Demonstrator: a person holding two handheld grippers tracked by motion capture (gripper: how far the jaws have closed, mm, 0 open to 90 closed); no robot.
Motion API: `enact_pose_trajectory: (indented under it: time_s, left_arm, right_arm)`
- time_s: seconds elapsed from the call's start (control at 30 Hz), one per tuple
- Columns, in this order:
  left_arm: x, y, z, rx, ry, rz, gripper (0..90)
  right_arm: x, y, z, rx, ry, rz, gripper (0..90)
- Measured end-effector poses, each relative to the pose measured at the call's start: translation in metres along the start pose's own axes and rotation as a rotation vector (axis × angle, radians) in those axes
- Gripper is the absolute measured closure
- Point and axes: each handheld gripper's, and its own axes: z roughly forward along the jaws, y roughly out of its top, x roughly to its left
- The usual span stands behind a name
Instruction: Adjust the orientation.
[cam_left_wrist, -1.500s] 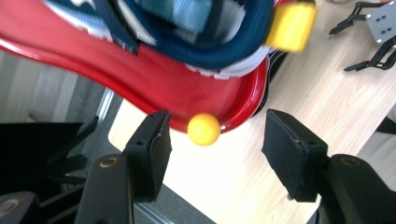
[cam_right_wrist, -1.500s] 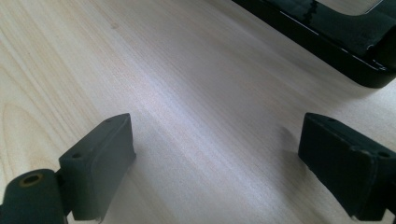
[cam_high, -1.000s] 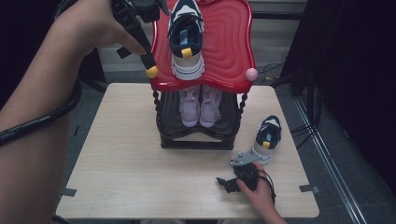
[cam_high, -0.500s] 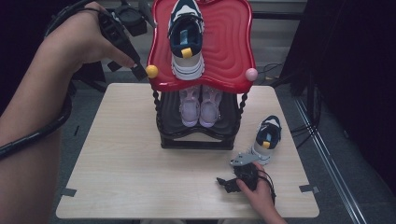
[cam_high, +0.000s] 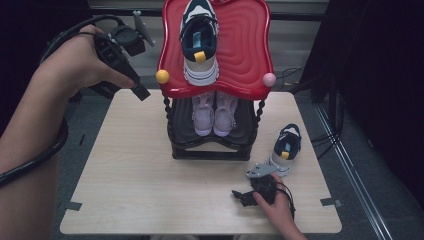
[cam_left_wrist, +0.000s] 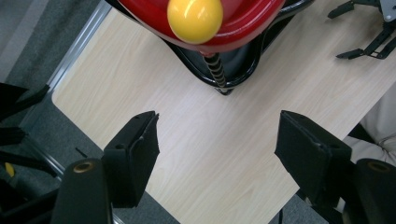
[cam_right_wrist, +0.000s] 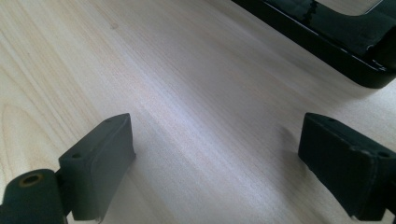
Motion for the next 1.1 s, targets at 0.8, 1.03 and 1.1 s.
enact_pose_trajectory:
  time_s: [0.8, 1.03, 1.1]
  left_arm:
    - [0.004, -0.051, 0.061, -0.045, -0.107, -0.057, 25.0]
    - [0.003, -0.063, 0.078, -0.072, -0.132, -0.071, 23.7]
    - [0.002, -0.066, 0.083, -0.079, -0.139, -0.074, 23.4]
  right_arm:
    - [0.000, 0.000, 0.000, 0.003, 0.000, 0.001, 9.8]
    - [0.000, 0.000, 0.000, -0.001, -0.001, 0.000, 9.8]
    - [0.000, 0.000, 0.000, -0.001, -0.001, 0.000, 9.8]
